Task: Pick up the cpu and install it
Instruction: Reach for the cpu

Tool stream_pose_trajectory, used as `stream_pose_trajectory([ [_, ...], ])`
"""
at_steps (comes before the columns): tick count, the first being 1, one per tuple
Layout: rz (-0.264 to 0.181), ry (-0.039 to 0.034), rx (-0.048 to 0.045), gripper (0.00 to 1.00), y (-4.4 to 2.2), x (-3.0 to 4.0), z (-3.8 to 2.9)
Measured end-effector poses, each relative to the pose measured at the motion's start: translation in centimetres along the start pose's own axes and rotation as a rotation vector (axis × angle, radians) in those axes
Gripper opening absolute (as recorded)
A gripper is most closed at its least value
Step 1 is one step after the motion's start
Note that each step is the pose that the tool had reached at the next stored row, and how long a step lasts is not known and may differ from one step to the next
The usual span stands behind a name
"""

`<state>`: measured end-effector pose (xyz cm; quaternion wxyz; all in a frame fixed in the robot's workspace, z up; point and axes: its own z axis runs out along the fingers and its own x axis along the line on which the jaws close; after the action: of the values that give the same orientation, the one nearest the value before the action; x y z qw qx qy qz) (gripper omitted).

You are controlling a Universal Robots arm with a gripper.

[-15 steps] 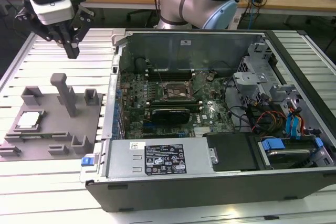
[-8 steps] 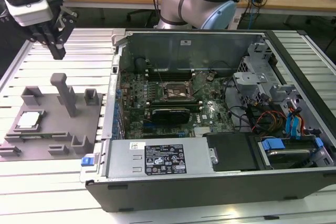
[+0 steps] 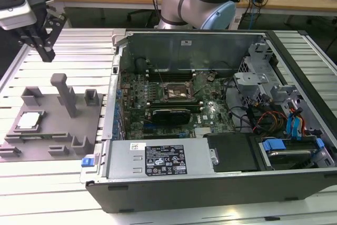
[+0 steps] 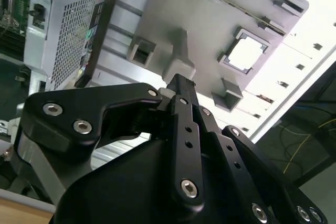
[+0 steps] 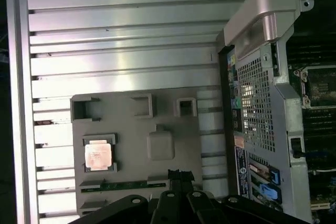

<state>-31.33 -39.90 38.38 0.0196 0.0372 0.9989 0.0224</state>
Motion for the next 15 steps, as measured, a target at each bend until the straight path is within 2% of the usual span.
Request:
stream_pose_trajectory([
  [8,0.000,-0.0005,-0.0001,0.11,-0.31,1.99,0.92],
  [15,0.000,-0.0005,0.0000,0.11,-0.54,4.20,1.94],
])
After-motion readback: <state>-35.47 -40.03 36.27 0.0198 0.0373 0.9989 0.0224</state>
